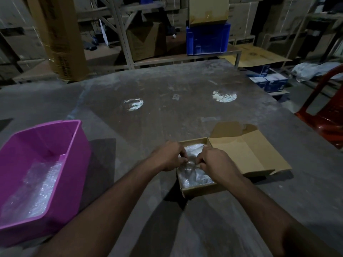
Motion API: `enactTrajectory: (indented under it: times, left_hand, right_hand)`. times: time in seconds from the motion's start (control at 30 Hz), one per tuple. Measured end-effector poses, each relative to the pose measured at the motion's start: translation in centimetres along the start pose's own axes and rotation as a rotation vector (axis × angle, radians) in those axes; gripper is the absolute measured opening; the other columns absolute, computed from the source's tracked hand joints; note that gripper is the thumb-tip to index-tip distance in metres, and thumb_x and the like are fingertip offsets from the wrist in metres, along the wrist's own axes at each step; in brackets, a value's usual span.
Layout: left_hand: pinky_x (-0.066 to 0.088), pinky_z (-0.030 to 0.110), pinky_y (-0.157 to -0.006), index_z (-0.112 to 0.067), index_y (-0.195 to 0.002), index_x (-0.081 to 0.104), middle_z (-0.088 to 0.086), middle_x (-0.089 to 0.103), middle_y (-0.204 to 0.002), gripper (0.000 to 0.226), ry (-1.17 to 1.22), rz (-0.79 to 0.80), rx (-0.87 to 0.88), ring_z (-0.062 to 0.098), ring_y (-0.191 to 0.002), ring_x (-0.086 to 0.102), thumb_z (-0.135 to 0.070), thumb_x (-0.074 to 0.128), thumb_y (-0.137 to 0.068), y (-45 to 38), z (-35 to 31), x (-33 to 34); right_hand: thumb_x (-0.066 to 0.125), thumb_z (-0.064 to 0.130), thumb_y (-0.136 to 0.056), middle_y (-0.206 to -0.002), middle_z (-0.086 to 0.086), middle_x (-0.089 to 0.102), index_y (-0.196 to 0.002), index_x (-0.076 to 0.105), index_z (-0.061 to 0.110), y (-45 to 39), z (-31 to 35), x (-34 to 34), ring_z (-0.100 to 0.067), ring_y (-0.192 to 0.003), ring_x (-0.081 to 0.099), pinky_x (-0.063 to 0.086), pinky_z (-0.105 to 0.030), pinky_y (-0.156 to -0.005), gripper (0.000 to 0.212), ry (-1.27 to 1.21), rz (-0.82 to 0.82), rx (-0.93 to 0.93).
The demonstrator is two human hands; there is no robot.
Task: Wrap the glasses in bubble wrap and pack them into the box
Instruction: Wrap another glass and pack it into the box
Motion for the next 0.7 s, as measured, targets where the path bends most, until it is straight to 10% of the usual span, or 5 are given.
enactTrajectory:
  times: [0.4,0.7]
  left_hand:
    - [0.055,0.041,-0.082,-0.026,-0.090,0.079,-0.009,0.076,-0.087,0.030,-0.158,0.073,0.055,0.014,-0.085,0.065,-0.033,0.050,-0.082,0.1,-0.4,0.2]
    - [0.046,0.023,-0.070,-0.024,-0.112,0.076,-0.008,0.074,-0.098,0.022,0.120,0.039,0.027,0.006,-0.079,0.062,-0.025,0.069,-0.091,0.8,1.4,-1.0]
  right_hand:
    - [0.052,0.006,-0.091,-0.109,-0.003,0.068,-0.117,0.069,0.027,0.8,1.5,-0.4,-0.024,-0.117,0.050,0.027,-0.034,-0.076,0.037,0.308,0.074,-0.111]
    - [0.061,0.014,-0.093,-0.104,0.001,0.056,-0.106,0.076,0.036,3.0,-1.0,-2.8,-0.006,-0.075,0.049,0.047,-0.025,-0.076,0.030,-0.063,-0.024,0.101]
Point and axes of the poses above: each hand's wrist, its own y-axis away from the middle knuckle, its own x-axis out of the palm, z = x × y, the point moved 3 cm from there along -y, towards the middle knuckle
